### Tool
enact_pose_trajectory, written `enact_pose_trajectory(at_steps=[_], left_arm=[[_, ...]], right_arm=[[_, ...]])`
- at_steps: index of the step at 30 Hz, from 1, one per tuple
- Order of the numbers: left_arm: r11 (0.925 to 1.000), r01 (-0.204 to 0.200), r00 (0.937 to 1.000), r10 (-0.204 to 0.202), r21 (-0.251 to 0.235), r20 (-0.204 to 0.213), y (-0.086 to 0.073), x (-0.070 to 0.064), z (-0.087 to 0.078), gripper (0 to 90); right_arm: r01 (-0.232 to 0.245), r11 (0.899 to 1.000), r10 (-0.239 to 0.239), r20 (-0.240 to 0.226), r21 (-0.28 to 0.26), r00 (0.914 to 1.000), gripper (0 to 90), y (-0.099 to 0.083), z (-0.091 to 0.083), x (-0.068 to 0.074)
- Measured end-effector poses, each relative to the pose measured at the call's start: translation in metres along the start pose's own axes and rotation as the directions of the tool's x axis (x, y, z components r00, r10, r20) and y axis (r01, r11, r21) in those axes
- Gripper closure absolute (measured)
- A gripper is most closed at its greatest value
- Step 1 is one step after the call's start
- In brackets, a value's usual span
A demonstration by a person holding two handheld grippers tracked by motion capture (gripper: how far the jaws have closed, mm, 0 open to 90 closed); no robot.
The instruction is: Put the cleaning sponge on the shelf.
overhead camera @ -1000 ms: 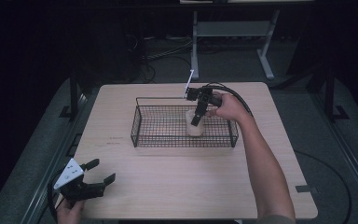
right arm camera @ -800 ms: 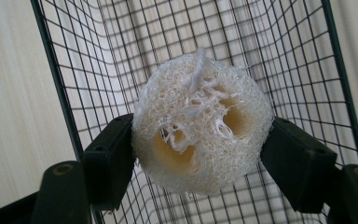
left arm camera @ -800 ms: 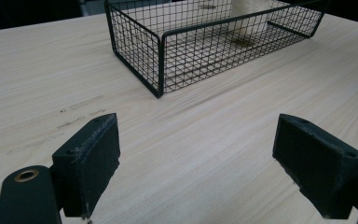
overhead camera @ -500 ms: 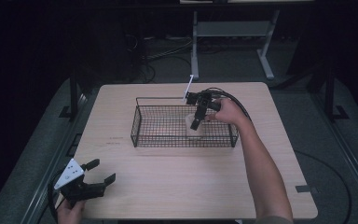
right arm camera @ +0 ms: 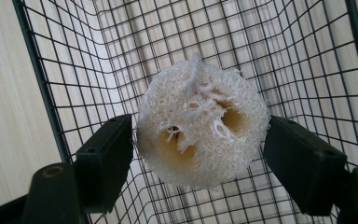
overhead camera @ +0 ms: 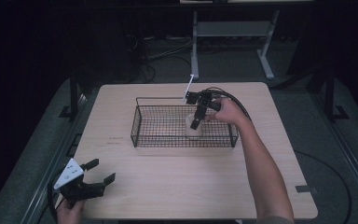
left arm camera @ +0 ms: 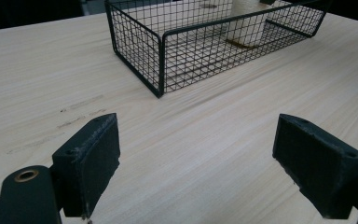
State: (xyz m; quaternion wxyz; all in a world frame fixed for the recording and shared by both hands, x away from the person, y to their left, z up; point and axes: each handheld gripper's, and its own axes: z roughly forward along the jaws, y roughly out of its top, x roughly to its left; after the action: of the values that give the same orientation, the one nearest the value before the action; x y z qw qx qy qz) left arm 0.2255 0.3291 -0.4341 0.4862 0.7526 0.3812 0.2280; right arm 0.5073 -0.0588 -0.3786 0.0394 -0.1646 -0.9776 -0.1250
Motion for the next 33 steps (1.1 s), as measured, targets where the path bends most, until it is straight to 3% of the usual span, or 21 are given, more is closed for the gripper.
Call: enact_pose_trajectory(at_steps=[9, 33], left_arm=[[1.0, -0.007, 1.0, 0.007, 0.004, 0.003, 0.0, -0.001, -0.001, 14.1], [1.0, -0.009, 1.0, 0.009, 0.002, 0.004, 0.0, -0.002, -0.001, 14.1]], right_arm=[[0.002, 1.0, -0.002, 0.03, 0.0, 0.9995, 19.7, -0.001, -0.007, 0.003], [-0.001, 0.998, 0.004, 0.046, -0.06, 0.9989, 16.7, -0.01, -0.041, 0.017]])
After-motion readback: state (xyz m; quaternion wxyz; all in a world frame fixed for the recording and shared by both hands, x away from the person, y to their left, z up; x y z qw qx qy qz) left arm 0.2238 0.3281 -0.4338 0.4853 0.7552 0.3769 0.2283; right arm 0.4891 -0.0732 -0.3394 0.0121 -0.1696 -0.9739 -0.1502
